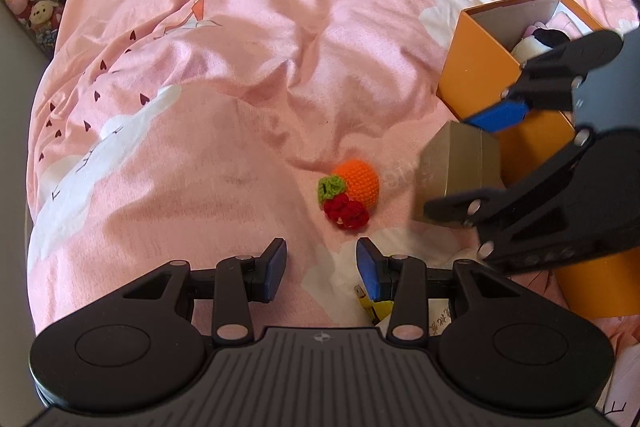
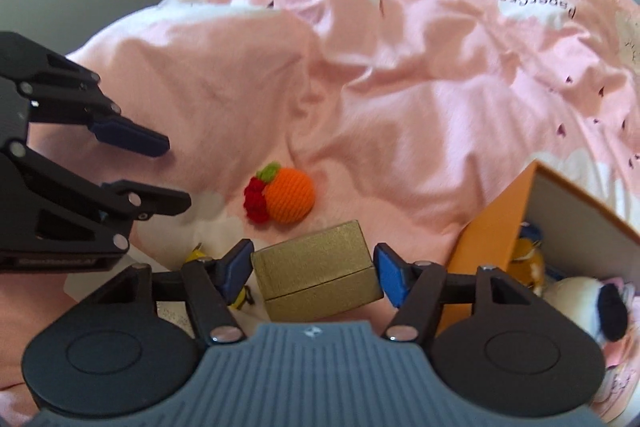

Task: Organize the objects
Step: 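Grasp the gold box with the right tool while the left tool approaches the orange crochet fruit, then carry the gold box with the right tool while the left tool grasps the crochet fruit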

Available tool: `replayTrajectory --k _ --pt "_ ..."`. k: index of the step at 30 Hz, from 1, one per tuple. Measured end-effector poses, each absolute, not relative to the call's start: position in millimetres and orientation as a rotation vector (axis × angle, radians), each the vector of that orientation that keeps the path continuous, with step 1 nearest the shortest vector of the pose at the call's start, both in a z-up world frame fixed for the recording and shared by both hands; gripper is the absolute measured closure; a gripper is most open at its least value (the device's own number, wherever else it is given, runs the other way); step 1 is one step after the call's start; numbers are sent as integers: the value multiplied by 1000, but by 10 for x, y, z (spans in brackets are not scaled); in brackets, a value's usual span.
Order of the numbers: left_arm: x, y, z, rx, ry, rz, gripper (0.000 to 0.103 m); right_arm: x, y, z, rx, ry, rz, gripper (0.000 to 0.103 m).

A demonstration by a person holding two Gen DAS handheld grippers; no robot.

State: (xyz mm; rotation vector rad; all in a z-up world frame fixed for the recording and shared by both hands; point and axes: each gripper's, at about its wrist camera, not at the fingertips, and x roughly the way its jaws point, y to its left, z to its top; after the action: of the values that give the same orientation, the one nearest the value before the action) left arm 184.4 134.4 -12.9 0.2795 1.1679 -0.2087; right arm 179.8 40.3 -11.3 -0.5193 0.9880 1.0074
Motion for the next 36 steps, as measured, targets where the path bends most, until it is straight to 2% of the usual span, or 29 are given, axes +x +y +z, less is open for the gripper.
replayTrajectory --k 13,17,32,34,36 --pt "1987 1145 -131 310 1165 -299 55 2016 -268 762 -385 867 1000 37" --pt "2075 1068 -208 340 1130 -328 34 2040 -582 948 -389 822 950 37" --pt "2389 827 -817 500 1208 -342 35 2443 -1376 288 -439 1060 676 37" --pt "2410 816 -871 506 1206 -331 38 2457 -1434 218 -423 1083 661 37" --pt "2441 815 -923 516 1218 -302 50 2469 -1467 142 -407 1103 650 37"
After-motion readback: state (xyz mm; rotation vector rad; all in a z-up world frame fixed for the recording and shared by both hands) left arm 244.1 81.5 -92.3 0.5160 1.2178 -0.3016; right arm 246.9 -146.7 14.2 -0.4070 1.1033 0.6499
